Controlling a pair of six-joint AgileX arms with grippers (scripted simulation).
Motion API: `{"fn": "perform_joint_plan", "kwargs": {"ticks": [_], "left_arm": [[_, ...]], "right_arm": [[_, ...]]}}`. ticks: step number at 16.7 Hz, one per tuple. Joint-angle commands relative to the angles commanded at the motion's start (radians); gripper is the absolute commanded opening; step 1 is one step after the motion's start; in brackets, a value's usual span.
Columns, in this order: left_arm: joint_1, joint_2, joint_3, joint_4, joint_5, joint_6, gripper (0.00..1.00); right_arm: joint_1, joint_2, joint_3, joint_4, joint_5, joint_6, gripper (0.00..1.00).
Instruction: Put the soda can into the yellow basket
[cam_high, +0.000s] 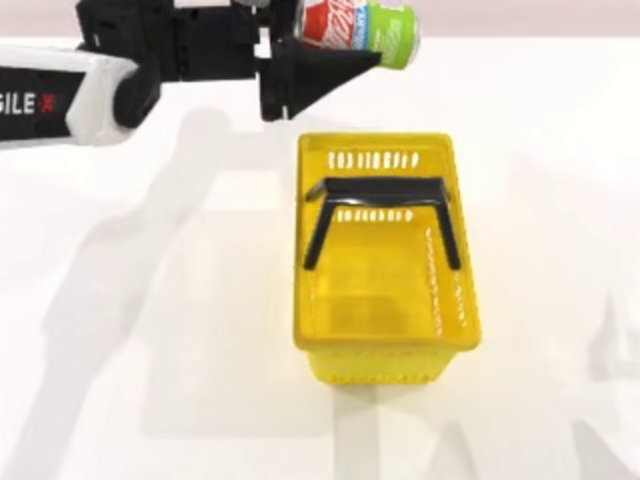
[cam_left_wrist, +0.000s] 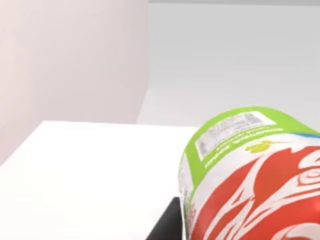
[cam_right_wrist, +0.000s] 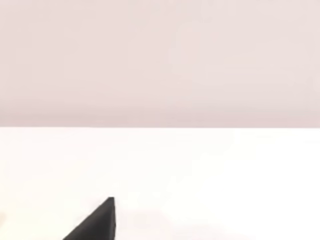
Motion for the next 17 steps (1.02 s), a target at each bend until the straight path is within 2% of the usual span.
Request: {"fn": "perform_joint_plan", "kwargs": {"ticks": [3,10,17], "left_arm": [[-0.006,-0.023,-0.044,0.064,0.050,-0.028,0.00],[0.001,-0.004,-0.045,0.080,0.050,-0.026,0.00],[0.016,0.181,-0.118,0.354,0.055,-0.031,0.00]], "right_arm": [[0.000,0.000,0.000,0.000,0.000,0.000,1.00],[0.000,0.000,0.000,0.000,0.000,0.000,1.00],[0.000,0.000,0.000,0.000,0.000,0.000,1.00]]}}
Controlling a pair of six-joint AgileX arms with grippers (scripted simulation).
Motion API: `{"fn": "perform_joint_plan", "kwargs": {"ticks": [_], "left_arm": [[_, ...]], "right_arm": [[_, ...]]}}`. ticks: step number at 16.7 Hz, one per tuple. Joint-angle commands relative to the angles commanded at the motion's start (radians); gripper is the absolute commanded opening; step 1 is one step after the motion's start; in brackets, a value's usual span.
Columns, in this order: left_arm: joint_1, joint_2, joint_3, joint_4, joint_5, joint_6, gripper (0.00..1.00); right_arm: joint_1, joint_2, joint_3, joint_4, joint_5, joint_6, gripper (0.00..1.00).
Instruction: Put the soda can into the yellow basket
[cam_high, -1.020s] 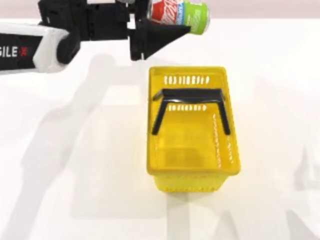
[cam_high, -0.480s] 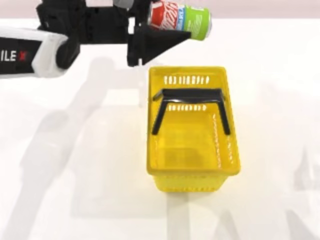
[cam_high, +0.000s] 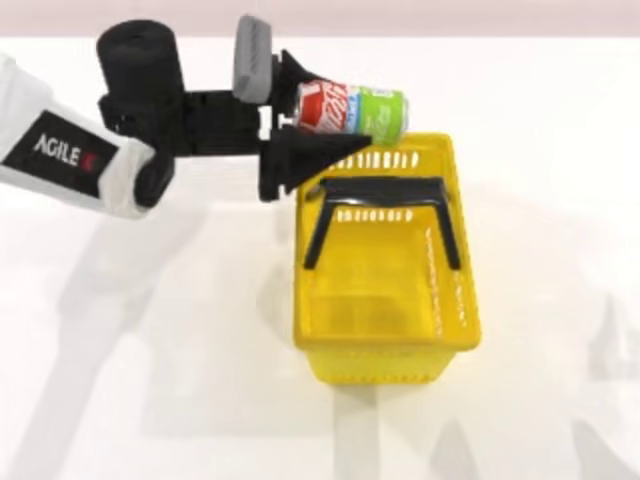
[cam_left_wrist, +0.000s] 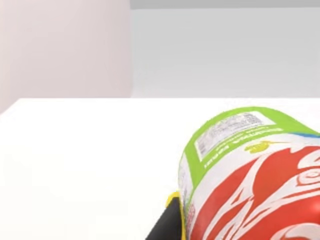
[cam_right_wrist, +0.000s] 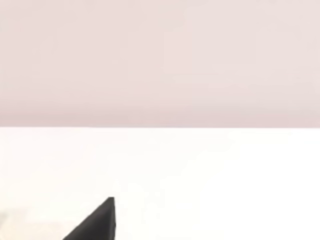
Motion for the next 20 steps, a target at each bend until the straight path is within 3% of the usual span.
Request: {"fn": "perform_joint_plan", "kwargs": {"ticks": [6,19,20], "left_arm": [[0.004,0.034,-0.018,0.045,-0.002,-0.002,0.00],[0.004,0.034,-0.018,0.045,-0.002,-0.002,0.98],[0.004,0.034,-0.018,0.045,-0.002,-0.002,1.00]], "right_arm": [[0.000,0.000,0.000,0.000,0.000,0.000,1.00],[0.000,0.000,0.000,0.000,0.000,0.000,1.00],[0.000,0.000,0.000,0.000,0.000,0.000,1.00]]}}
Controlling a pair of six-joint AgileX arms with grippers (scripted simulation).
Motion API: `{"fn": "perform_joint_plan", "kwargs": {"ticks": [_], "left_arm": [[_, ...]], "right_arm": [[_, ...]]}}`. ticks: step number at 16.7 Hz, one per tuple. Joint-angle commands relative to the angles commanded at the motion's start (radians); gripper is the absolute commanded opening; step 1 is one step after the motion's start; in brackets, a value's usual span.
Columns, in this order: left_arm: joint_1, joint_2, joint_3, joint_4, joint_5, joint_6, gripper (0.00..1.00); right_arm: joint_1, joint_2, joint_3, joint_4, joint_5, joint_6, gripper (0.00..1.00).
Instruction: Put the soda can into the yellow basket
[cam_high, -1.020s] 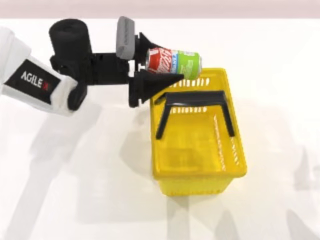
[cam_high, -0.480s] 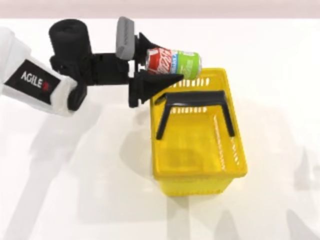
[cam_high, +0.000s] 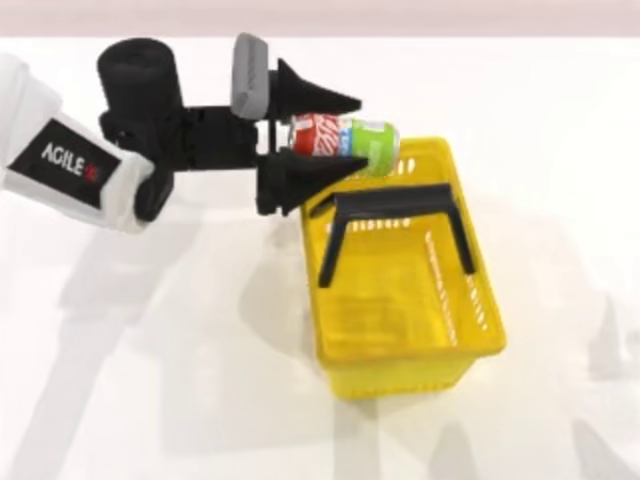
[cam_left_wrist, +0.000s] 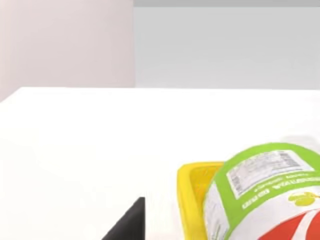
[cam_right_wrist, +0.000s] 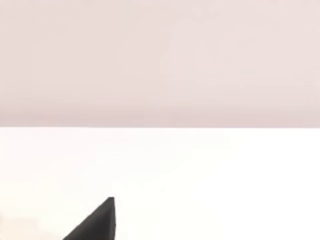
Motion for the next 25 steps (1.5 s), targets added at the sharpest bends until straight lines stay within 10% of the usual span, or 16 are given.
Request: {"fn": "perform_joint_plan", "kwargs": {"ticks": [13,25], "left_arm": [[0.018,-0.106,-0.065,-0.069,-0.069,-0.031,1.00],[0.182,-1.212,-0.567,-0.521,-0.664,-0.122,1.00]], "right_arm": [[0.048,0.097,0.096,-0.086,-0.010,-0.060,1.00],[0.375,1.167,1.153,-0.840,-0.003,-0.563,1.00]]}}
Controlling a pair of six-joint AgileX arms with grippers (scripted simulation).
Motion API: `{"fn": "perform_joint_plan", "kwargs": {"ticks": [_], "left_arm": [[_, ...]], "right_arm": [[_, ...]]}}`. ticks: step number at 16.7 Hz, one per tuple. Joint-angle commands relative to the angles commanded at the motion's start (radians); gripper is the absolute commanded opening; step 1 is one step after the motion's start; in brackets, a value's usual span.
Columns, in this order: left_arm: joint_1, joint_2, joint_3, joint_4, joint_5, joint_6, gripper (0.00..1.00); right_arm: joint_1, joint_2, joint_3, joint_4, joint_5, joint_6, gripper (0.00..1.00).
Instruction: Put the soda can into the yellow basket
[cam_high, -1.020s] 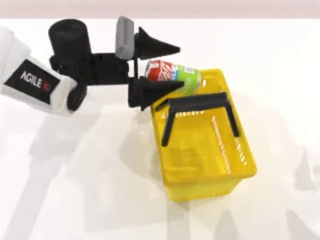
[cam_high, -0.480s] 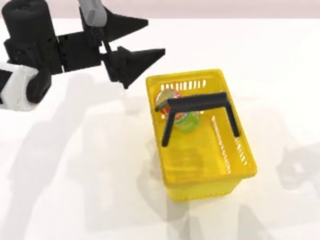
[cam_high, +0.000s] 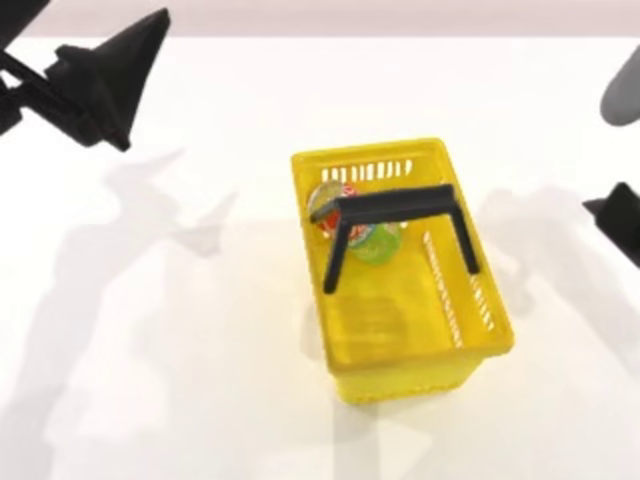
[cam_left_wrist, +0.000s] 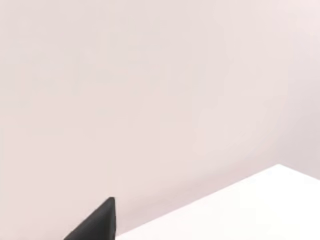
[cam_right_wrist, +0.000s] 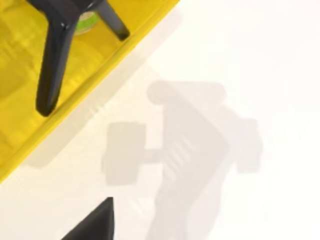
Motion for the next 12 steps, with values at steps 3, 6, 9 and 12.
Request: {"fn": "perform_joint_plan", "kwargs": {"ticks": [3,6,9,12], "left_arm": [[0.043,-0.329,-0.158,-0.122,-0.174,0.013,1.00],[0.081,-0.618,-0.323,-0.247,-0.336,0.034,1.00],[0.110,-0.850,-0.479,-0.366,-0.472,0.056,1.00],[0.130,-1.008,-0.600,-0.459,-0.567,0.072,1.00]], "right_arm": [[0.086,0.318,0.311,-0.210,0.006,-0.139,1.00],[0.167,0.610,0.599,-0.399,0.010,-0.265,1.00],[0.235,0.843,0.830,-0.551,0.010,-0.368,1.00],[0.284,0.995,0.978,-0.655,0.008,-0.439,1.00]]}}
